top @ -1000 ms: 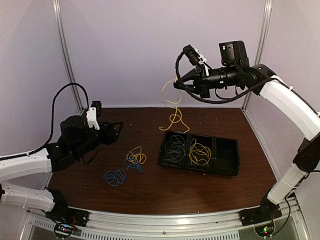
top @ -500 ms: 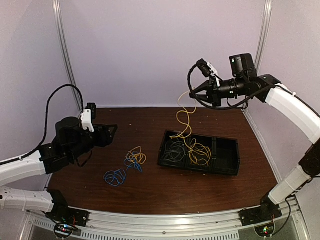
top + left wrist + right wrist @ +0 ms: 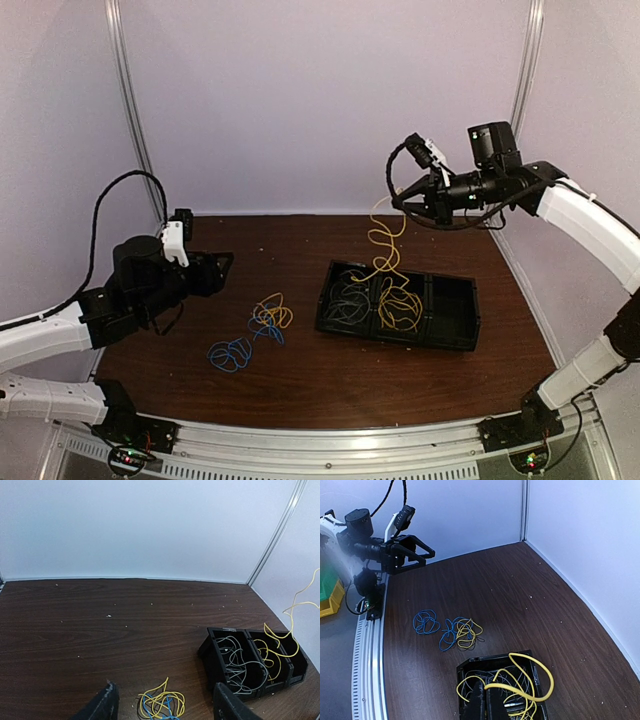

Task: Untangle the cables

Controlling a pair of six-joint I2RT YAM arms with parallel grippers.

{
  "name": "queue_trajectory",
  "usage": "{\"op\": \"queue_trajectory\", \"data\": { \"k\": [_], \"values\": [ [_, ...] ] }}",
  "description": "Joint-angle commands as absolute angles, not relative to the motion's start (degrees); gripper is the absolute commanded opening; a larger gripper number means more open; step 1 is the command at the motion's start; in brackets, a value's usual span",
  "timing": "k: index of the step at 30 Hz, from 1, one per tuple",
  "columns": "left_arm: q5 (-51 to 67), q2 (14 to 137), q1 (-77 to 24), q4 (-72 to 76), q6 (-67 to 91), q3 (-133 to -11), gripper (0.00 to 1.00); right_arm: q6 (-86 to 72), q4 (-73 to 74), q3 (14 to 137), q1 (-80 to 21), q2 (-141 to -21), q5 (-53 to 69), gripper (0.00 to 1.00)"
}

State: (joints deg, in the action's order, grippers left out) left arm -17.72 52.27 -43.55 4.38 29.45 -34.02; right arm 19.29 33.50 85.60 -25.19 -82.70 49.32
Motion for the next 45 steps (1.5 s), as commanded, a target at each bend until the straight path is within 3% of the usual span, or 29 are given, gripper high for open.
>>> {"op": "queue_trajectory", "data": {
  "k": [1, 45],
  "values": [
    [-18.74, 51.71, -43.41, 5.25, 28.56, -33.29, 0.66, 19.60, 31.82, 83.58, -23.79, -80.99, 50.99, 0.00],
    [-18.54, 52.33, -43.42, 5.87, 29.79, -32.09, 0.66, 21.10, 29.81, 70.20, -13.27, -76.86, 56.79, 0.00]
  ]
}}
